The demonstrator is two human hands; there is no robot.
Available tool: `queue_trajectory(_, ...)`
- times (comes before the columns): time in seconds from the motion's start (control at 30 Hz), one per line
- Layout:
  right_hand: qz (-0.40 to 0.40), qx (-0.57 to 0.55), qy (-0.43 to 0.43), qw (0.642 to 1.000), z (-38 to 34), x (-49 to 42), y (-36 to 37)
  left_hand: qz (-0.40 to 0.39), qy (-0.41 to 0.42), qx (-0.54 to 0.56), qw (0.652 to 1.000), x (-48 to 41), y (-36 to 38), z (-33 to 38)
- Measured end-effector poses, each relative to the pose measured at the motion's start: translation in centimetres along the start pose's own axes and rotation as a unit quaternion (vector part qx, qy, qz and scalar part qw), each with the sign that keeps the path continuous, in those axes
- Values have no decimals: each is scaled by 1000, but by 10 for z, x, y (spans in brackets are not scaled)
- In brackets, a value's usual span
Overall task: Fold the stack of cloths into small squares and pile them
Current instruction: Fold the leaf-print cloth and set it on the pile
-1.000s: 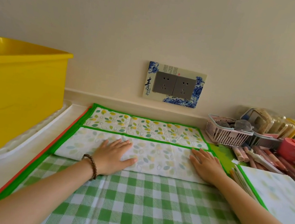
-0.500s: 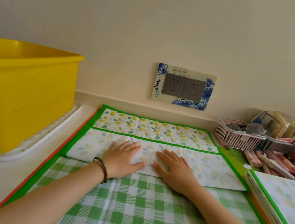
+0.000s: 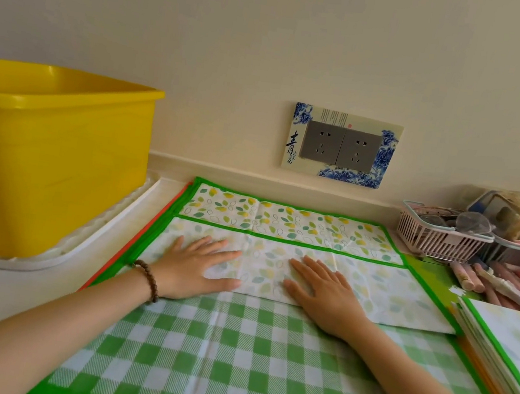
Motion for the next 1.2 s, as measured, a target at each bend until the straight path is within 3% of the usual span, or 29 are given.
queue_trajectory(0.33, -1, -18, -3, 1000, -1, -1, -3, -16, -29, 36, 999, 22, -3, -31)
queue_trajectory(0.5, 13, -191, 8, 981, 3, 7, -28, -3, -8, 62, 998, 24, -22, -7)
queue_trajectory(0.7, -6, -124, -56, 991, 2, 35, -39, 71, 75, 75, 992, 20, -35, 32)
queue_trajectory(1.0, -44, -110, -64, 991, 8, 52, -34, 96, 82, -49, 991, 26, -42, 42)
queue_trajectory(1.2, -11, -53, -69, 996, 5, 55, -43, 100, 45, 36, 993, 25, -46, 32)
Point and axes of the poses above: each hand's wrist, its own x-axis away from the middle knuckle, its own y-axis out of the palm, z = x × y, the point moved 7 cm from there along -x, towards the middle knuckle, and after that the axes turned 13 degrees about -x, right-handed, at the moved point
